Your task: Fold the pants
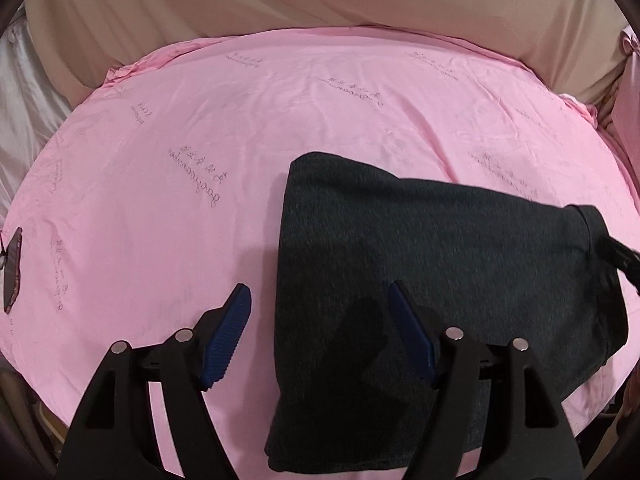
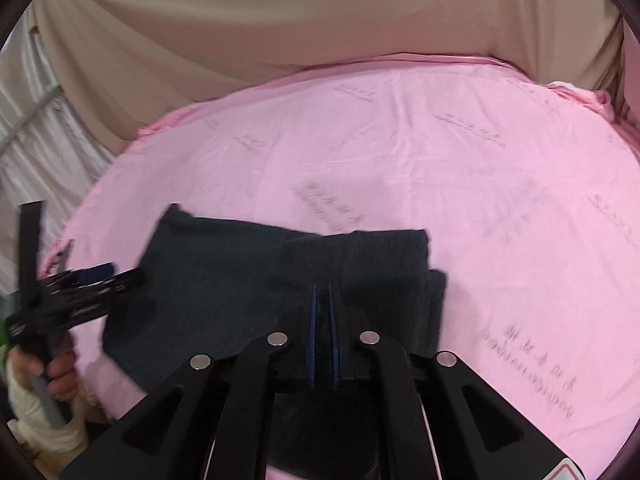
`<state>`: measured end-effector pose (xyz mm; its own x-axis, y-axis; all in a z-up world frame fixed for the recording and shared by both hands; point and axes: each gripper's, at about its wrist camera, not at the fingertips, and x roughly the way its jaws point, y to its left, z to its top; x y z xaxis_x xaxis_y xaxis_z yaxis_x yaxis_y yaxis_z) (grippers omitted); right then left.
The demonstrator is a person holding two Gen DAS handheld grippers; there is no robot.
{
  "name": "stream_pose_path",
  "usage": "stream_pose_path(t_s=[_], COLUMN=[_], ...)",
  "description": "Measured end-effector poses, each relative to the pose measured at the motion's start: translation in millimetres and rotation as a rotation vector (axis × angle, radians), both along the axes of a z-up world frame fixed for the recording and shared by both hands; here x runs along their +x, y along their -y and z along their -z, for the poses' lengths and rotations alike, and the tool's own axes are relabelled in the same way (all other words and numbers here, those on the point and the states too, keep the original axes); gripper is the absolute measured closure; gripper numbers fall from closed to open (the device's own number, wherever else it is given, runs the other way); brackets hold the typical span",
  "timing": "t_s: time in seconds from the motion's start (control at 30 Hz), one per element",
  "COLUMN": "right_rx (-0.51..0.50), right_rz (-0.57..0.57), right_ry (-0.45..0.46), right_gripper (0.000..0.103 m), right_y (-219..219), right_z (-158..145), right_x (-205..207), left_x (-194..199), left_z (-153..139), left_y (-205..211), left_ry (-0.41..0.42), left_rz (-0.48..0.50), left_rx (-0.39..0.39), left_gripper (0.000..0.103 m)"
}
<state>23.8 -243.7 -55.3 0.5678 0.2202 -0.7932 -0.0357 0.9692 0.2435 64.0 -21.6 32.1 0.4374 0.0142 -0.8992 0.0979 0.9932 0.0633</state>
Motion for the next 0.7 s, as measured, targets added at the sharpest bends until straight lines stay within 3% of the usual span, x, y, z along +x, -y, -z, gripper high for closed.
stream_pose_path(t_s=[0.07,0.13,0.23,0.3,0.33,0.4,0.5,0.6,0.7], right_rx=[0.022,0.027,0.035,0.029,0.037,0.058,0.107,0.328,0.403], right_rz=[0.01,0.02,0.025,0.043,0.055,0.088,0.114,0.083,0.029], right_ry=[-0.034,-0.015,0.02,0.02,0.018,0.01,-0.045,-0.099,-0.099], right_gripper=[0.1,0.1,0.091,0.076,0.069,0.04,0.033,0.032,0.027], right_y=[8,5,3,6,11,22,44,60,57], right_z=[12,5,-5,-7,-7,-3,16,38,45], right_x=[9,1,-12,-23,-32,-47,-69,-78,-79], left_x=[-4,-7,-11,-14,-16,-23,-36,-44,-46], left_z=[2,5,8,8,7,5,10,24,23], left_y=[1,1,2,2,0,-9,-36,-65,-66], left_ry=[-0.008,-0.016,-0.016,-0.019,-0.022,-0.031,-0.077,-0.13,-0.101], left_rz=[0.002,0.002,0.003,0.003,0.008,0.015,0.025,-0.009,0.024], left_rx=[0.006,0.016,0.036,0.038,0.034,0.012,-0.103,-0.308,-0.352], left_gripper=[0.034,0.034,0.034,0.034,0.028,0.014,0.007,0.005,0.005])
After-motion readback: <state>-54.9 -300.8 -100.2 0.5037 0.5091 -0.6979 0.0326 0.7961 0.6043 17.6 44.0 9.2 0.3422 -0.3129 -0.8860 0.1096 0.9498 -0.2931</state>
